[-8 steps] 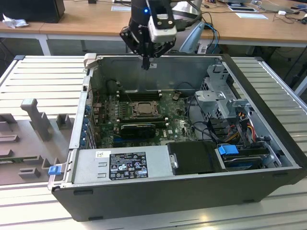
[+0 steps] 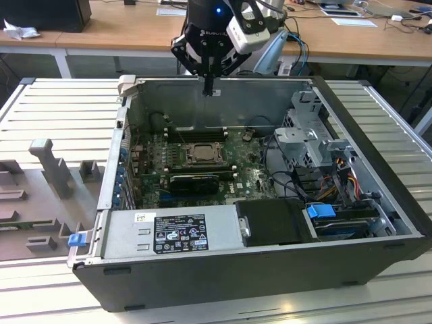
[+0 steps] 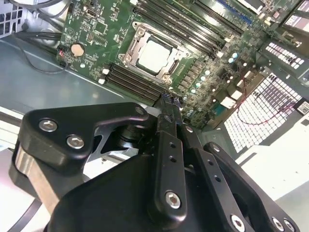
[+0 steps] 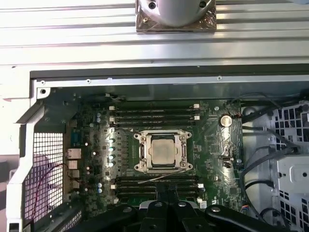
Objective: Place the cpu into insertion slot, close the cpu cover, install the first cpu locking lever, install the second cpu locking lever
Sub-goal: 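Install the first cpu locking lever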
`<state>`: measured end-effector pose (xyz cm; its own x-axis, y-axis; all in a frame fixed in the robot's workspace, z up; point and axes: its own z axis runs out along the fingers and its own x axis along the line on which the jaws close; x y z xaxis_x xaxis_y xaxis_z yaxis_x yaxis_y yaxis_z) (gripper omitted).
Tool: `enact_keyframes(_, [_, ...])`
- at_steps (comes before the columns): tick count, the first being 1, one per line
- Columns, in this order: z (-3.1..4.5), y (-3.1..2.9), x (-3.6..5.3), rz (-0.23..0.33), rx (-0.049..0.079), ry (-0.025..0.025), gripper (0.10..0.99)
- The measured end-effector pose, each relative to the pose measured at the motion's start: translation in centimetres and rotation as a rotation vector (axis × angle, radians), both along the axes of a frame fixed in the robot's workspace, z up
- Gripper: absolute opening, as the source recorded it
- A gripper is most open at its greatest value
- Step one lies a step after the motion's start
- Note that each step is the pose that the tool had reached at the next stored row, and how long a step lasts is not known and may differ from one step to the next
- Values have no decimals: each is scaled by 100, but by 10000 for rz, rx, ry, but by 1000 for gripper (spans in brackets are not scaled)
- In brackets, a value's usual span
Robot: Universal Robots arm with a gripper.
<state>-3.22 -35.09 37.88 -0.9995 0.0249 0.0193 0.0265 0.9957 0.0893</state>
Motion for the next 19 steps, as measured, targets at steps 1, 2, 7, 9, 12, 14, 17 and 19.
enact_keyframes(1, [0,0,0,1,0,1,106])
enact_keyframes(2, [0,0,0,1,1,0,106])
enact_keyframes(7, [-132,1,-18,189,2,-3,106])
enact_keyframes(9, [-147,10,-132,193,0,-32,106])
enact_keyframes(12, [-228,53,-251,212,-1,-43,106])
enact_keyframes(14, [-300,98,-265,272,0,-45,106])
enact_keyframes(17, [-379,114,-268,330,1,-44,106])
enact_keyframes(19, [-443,114,-286,453,0,-48,106])
